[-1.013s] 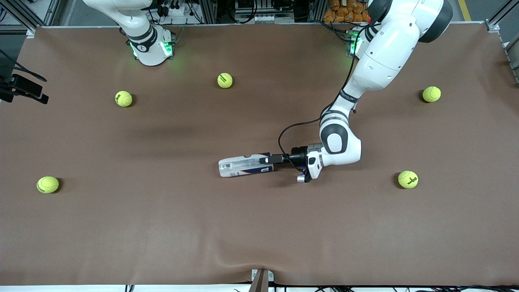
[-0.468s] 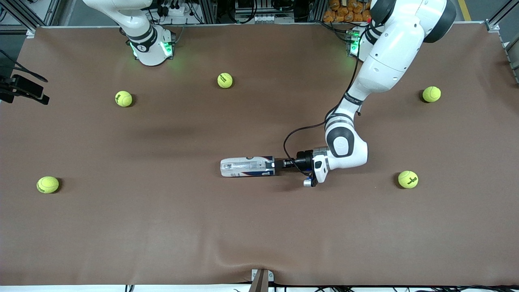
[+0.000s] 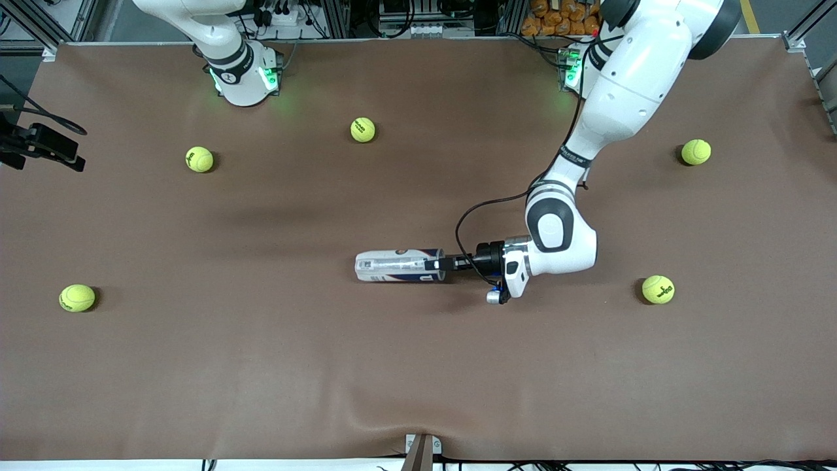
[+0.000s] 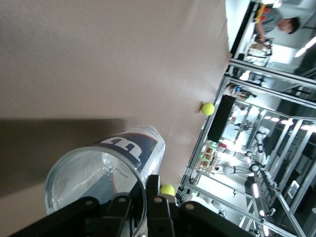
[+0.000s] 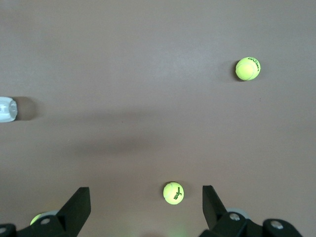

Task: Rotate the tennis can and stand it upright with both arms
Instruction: 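Lift the can with the left gripper and rotate it upright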

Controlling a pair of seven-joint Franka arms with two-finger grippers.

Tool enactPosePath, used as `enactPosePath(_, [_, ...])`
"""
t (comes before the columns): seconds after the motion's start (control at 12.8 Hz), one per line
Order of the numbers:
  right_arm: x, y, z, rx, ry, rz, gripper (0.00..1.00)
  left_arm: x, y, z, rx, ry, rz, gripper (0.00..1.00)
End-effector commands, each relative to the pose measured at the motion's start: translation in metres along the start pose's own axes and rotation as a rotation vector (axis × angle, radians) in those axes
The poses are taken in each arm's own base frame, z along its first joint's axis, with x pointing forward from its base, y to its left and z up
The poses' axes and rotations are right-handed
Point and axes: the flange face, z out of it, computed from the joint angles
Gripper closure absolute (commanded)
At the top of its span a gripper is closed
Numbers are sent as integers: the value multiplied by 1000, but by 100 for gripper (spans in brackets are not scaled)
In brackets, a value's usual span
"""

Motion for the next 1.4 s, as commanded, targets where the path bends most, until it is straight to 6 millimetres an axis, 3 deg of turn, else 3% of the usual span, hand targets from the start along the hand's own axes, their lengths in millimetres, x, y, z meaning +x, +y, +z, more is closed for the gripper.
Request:
enactPosePath(0.0, [0,0,0,-16,6,16,0,-13,39,-18,101,-8,-12,100])
enactPosePath(0.39, [0,0,0,-8,9,17,0,-35,96,-37,315,10,-15,100])
enactPosePath(0.62, [3,9,-3,46,37,41,0,-59,147,-53,558,107,35,100])
enactPosePath(0.86, [2,10,-4,52,43,45,0,-104,200,-24,793,150,69,100])
enactPosePath(0.94, [2,9,-4,53,36,43,0,-120,210,-11,900,190,82,100])
enactPosePath(1.09, [0,8,-6,53,37,43,0,-154,219,19,1018,247,57,100])
enactPosePath(1.32, [-1,9,-7,55,40,49,0,-184,219,56,1104,306,48,100])
